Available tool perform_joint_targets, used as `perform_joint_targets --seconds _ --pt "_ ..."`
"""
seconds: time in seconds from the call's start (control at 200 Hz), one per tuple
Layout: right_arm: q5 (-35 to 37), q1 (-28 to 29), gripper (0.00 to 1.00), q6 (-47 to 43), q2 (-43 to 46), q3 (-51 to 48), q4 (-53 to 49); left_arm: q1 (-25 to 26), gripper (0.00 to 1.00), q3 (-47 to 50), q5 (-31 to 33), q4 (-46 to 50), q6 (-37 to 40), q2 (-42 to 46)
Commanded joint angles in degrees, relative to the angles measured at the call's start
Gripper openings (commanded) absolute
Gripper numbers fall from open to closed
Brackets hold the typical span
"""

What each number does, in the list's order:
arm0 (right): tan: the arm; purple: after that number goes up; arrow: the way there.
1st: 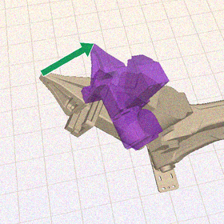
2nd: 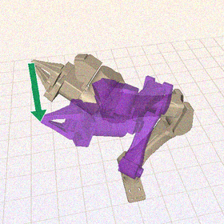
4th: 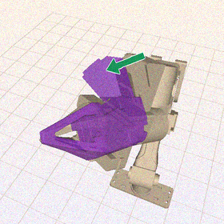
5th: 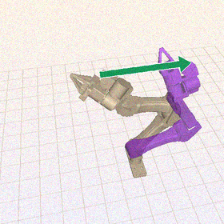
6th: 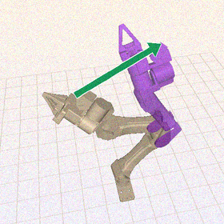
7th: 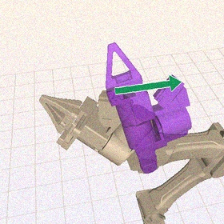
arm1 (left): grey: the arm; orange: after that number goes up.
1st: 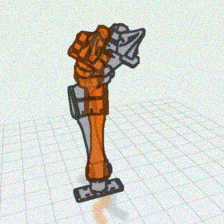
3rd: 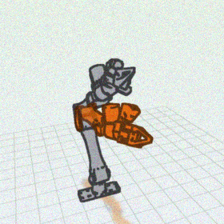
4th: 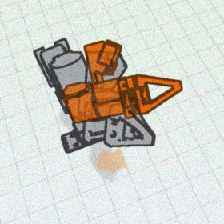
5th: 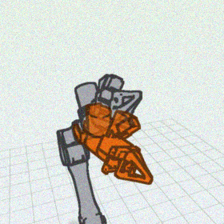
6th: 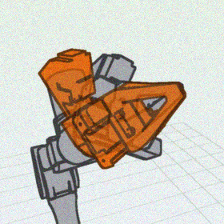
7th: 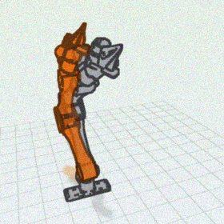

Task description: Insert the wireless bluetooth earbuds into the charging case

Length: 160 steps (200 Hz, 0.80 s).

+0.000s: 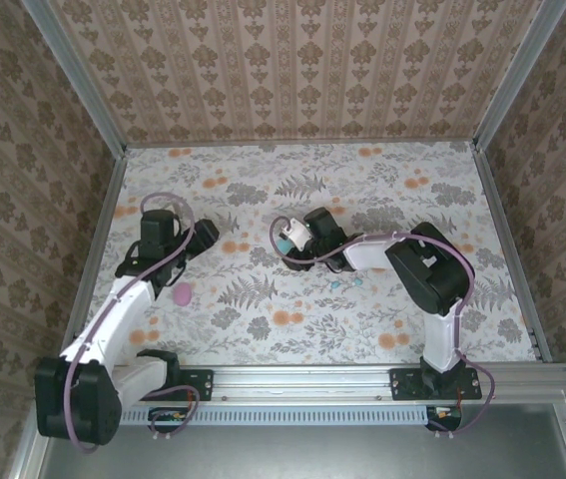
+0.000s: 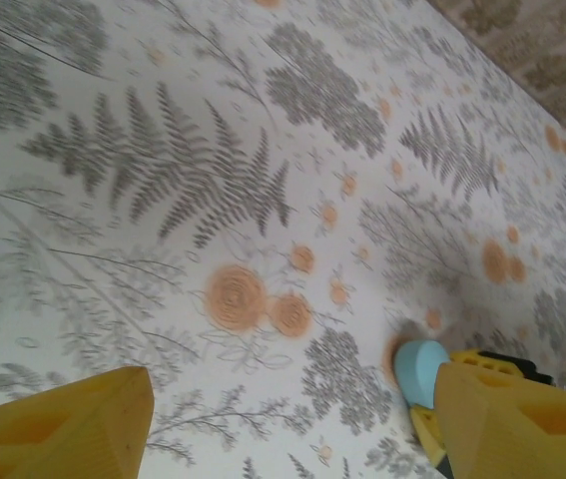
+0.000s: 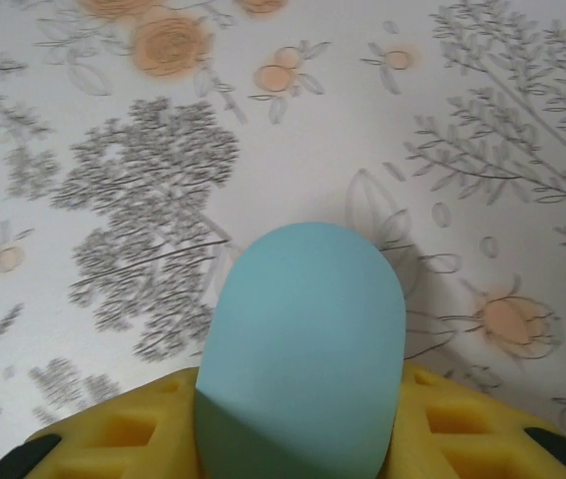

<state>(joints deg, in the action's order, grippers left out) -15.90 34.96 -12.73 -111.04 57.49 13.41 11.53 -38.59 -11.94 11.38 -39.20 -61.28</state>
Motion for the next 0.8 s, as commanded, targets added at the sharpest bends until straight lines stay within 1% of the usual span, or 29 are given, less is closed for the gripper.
perform_joint_targets --seconds 0.0,0.135,0.18,0.195,0.225,0.33,0.45,0.57,0.655,0.795 --pt "-9.0 -0.49 0.32 -3.27 6.45 -1.33 2.07 0.27 0.75 -3.55 -11.58 -5.7 3.54 -2.71" --pt "-17.06 -1.45 0.3 -9.9 13.61 -4.62 4.87 3.29 0.75 -7.94 -21.32 -6.8 6.94 -7.28" --pt "-19.49 -1.75 0.27 -12.67 15.84 -5.42 5.09 4.51 0.76 -9.57 -24.03 -6.88 7.21 -8.86" --pt "-19.99 -1.82 0.27 -13.55 16.45 -5.62 5.01 4.89 0.76 -10.03 -24.38 -6.97 7.21 -9.31" --pt "-20.68 -1.98 0.27 -14.86 17.77 -5.71 4.53 5.81 0.76 -10.84 -27.02 -7.19 7.06 -10.16" --pt "-21.8 -2.91 0.29 -17.31 20.48 -3.67 -0.39 8.74 0.76 -13.12 -30.89 -8.01 5.72 -12.46" --pt "-22.01 -3.67 0.29 -19.51 22.25 -2.67 -2.66 10.93 0.76 -14.36 -32.79 -7.6 4.62 -13.6" --pt "-21.37 -3.72 0.32 -19.28 23.2 -2.87 -1.13 12.26 0.76 -14.51 -32.78 -7.47 3.42 -13.94" --pt "-21.07 -3.73 0.32 -18.89 23.47 -3.0 0.19 13.16 0.72 -14.86 -32.68 -6.65 2.95 -14.71" --pt "-20.48 -3.67 0.32 -18.01 23.51 -3.11 2.19 14.2 0.69 -15.31 -32.44 -6.43 2.31 -15.86"
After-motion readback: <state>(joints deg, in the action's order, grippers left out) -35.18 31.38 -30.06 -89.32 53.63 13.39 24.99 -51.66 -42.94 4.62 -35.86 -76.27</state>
